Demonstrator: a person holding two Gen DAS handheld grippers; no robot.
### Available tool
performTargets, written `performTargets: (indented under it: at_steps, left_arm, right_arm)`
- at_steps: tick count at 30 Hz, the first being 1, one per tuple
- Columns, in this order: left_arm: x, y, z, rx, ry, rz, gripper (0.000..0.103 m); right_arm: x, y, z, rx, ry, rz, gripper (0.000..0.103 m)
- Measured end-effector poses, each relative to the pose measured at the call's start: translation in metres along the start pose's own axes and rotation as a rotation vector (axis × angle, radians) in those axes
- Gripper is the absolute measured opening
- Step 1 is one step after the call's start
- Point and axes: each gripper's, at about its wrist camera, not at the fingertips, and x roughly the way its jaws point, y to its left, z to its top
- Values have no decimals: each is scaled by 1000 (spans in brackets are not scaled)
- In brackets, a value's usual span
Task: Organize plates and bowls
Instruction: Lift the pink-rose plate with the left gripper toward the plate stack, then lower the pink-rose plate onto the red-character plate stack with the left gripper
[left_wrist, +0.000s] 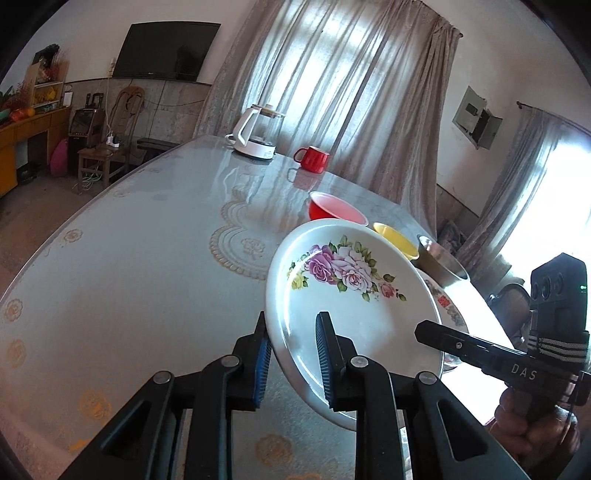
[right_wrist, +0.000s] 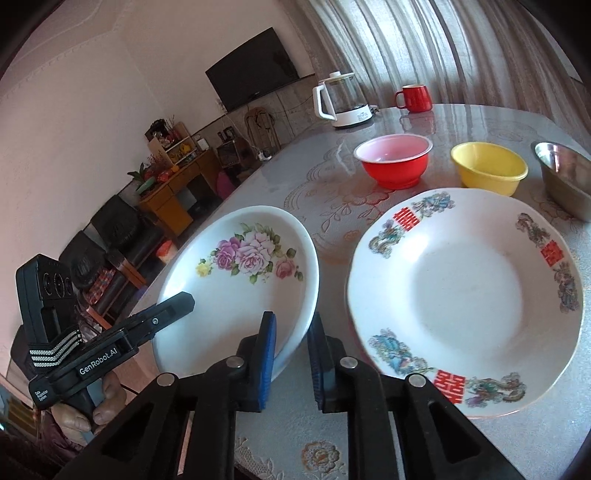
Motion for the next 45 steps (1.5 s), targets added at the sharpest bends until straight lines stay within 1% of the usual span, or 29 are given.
performTargets:
  at_steps: [5,9,14,17,20,24,26,28,30,33,36,38,42,45]
  left_arm:
    - [18,-34,15,61,13,-50,23]
    - [41,-61,26,95,55,-96,23]
    - [73,-93,27,164,99,-104,23]
    - [89,-105,29,185,123,-102,23]
    - [102,-115,28,216,141,-95,23]
    - [117,-123,24,245,175,-77,23]
    - [126,-124,21,244,207,-64,23]
    - [132,-122,17,221,240,-63,23]
    - [131,-123,15,228,217,-55,23]
    - [130,-123,14,259,189,-24,23]
    - [129,-123,15,272,172,-2,24]
    - [132,-126,14,297,169,17,24]
    - [133,-130,12,321,170,17,25]
    - [133,-132,11,337,174,35,25]
  right_arm:
    - [-24,-21,7,43,-71,-47,14]
    - [-44,-40,8,76,-113,-103,14]
    - [-60,-69,11,141,-151,-185,14]
    - [-60,-82,13,167,-144,-256,14]
    - [-61,-93,12,200,-137,-290,14]
    - [-58,-102,13,209,-120,-362,14]
    - [-56,-108,13,217,-112,-389,14]
    - [-51,-113,13,219,-89,-413,14]
    - [-45,-115,12,215,-61,-467,15]
    - [-44,-118,11,211,-74,-463,15]
    - [-41,-114,10,167,-79,-491,15]
    - [-37,-110,10,140,-74,-509,16]
    - [-34,-106,11,102,-75,-563,16]
    - [-36,-108,10,109,-84,-556,16]
